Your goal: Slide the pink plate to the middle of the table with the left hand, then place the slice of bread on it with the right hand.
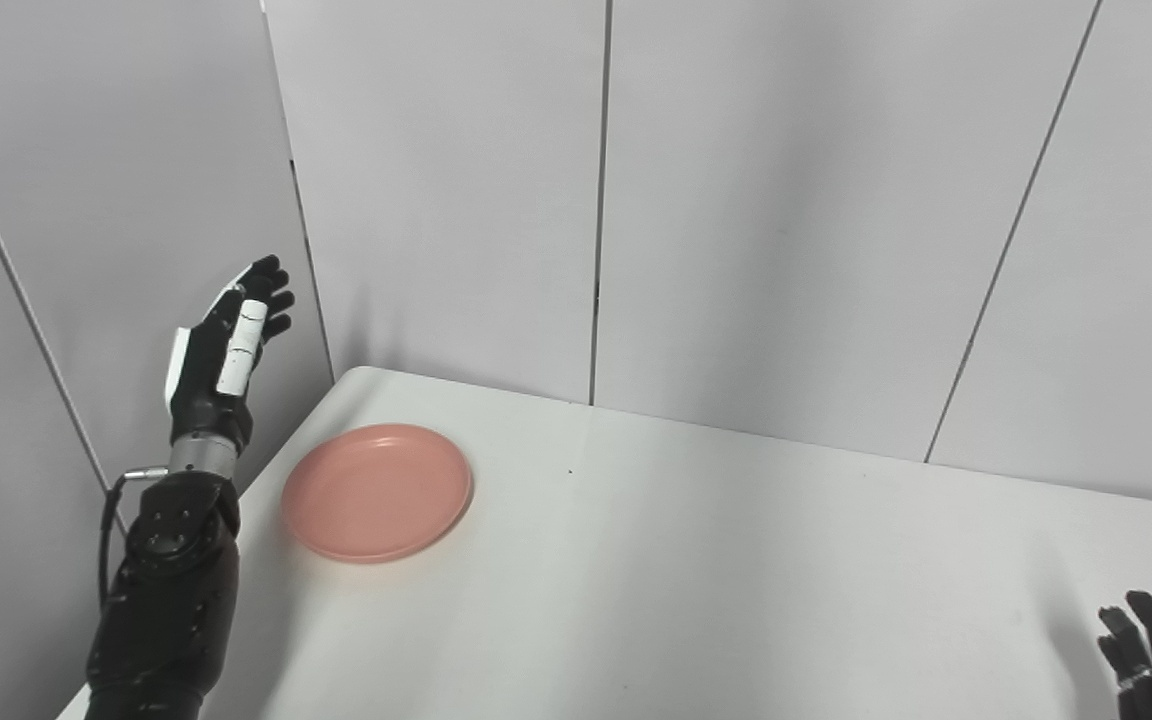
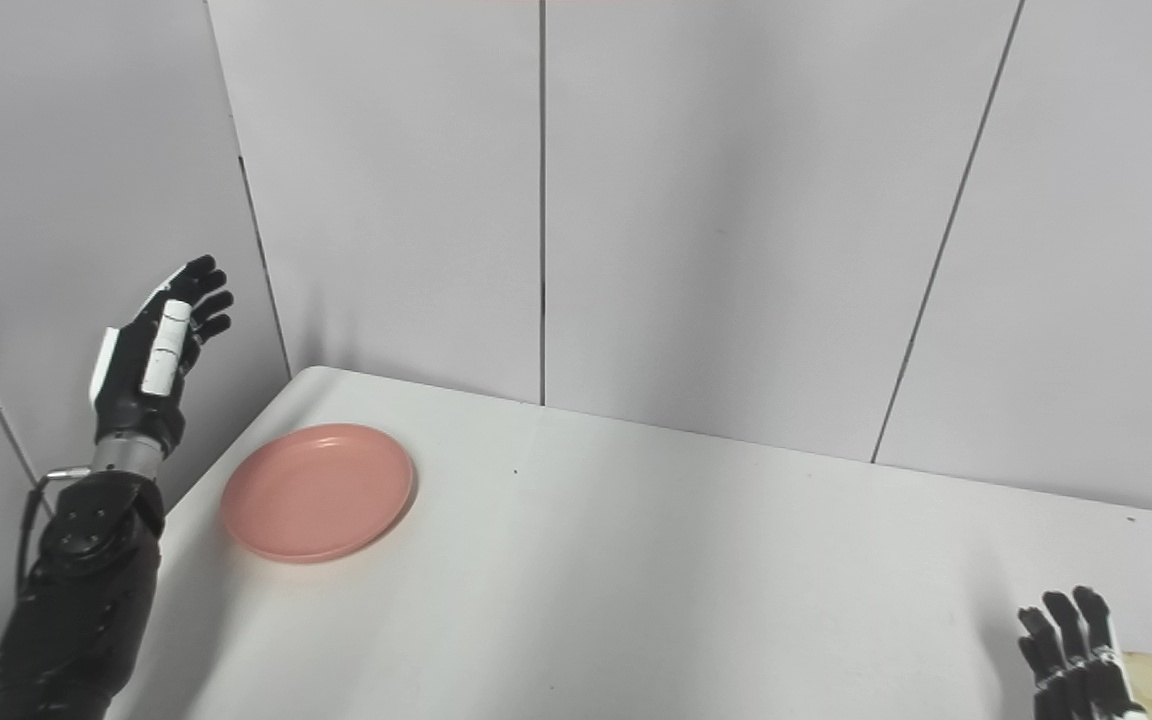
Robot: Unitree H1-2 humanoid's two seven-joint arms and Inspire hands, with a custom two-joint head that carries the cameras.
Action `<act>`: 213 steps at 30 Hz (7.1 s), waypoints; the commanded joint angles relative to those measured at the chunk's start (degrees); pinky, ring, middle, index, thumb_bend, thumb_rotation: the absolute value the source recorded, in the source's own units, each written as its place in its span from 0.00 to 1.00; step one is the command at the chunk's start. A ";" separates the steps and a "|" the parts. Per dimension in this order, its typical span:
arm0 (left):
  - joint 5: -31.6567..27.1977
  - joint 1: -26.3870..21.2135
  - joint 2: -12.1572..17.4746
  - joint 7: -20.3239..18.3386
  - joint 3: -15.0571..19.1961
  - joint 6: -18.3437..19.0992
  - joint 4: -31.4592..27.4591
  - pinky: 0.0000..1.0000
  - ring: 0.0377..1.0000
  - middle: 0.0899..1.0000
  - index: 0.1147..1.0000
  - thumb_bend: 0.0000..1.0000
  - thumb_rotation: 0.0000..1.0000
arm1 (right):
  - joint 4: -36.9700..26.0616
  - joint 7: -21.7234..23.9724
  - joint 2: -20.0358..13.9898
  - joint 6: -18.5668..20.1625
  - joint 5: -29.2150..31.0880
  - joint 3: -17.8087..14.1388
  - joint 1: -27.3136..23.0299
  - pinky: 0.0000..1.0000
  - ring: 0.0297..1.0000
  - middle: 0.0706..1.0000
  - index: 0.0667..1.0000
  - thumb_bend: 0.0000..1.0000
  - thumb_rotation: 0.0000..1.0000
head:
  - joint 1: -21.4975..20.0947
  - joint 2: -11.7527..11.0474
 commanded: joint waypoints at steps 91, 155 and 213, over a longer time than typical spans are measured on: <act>-8.52 0.46 -15.43 -13.49 -10.49 14.57 0.75 0.80 0.88 0.86 0.85 0.87 0.78 | -11.60 -11.75 12.96 6.93 -12.34 10.45 10.21 0.80 0.79 0.80 0.84 0.82 0.80 | -29.35 11.87; -1.71 5.44 -32.07 -5.51 -14.72 8.36 0.99 0.87 0.86 0.78 0.78 0.90 0.76 | -27.03 -15.54 7.12 16.82 -25.84 10.19 4.70 0.81 0.84 0.88 0.90 0.82 0.79 | -39.93 10.45; -1.54 5.22 -34.04 -5.82 -14.29 6.03 4.90 0.96 0.88 0.83 0.93 0.88 0.75 | -2.08 24.89 -51.20 26.50 -53.15 24.28 -29.87 1.00 1.00 1.00 0.98 1.00 0.39 | -37.30 8.13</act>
